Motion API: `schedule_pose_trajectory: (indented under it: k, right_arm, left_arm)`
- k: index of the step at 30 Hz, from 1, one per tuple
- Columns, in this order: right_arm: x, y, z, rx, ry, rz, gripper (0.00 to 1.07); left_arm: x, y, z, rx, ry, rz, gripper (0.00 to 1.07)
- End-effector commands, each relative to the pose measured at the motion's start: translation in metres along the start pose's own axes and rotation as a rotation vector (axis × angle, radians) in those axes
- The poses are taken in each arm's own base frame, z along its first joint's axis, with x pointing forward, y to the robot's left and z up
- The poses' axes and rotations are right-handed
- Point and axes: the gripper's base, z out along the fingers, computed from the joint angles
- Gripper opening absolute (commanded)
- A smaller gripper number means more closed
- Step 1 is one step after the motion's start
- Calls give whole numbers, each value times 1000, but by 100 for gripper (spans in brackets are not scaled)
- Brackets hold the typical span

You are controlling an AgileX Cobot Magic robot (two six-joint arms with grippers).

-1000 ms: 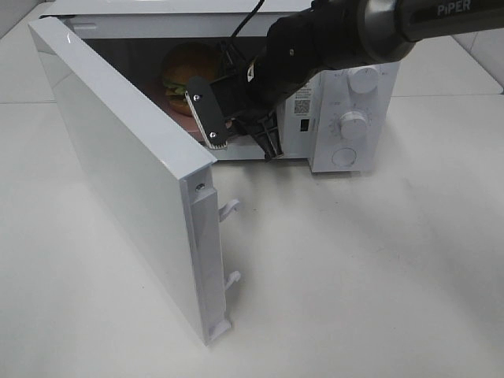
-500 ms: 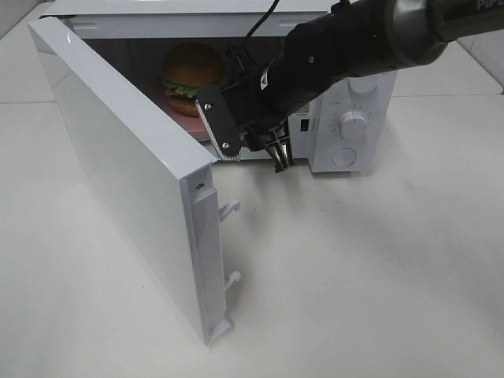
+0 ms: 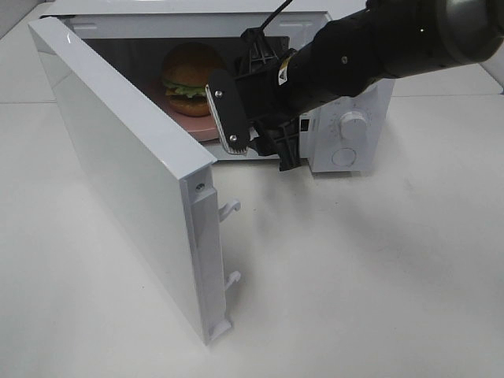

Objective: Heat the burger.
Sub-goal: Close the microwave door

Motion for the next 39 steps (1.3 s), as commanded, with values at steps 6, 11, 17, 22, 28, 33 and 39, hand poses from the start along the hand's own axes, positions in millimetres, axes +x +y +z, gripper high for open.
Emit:
schedule_pose_trajectory:
  k: [6, 11, 17, 22, 28, 33, 39]
  right_arm:
    - [2, 2, -34, 40, -4, 27, 74]
    - [3, 6, -51, 46, -6, 57, 74]
    - [3, 9, -72, 59, -11, 175, 74]
    - [3, 13, -88, 68, -16, 302, 74]
    - [4, 18, -111, 88, -26, 424, 74]
    - [5, 26, -135, 101, -38, 592, 74]
    - [7, 30, -159, 79, -23, 763, 74]
  left_arm:
    - [2, 0, -3, -3, -29, -1, 90]
    - [2, 0, -3, -3, -29, -1, 90]
    - [2, 0, -3, -3, -29, -1, 90]
    - [2, 0, -3, -3, -29, -1, 90]
    - [2, 0, -3, -3, -29, -1, 90]
    - [2, -1, -3, -2, -29, -1, 90]
    - [2, -1, -3, -2, -29, -1, 90]
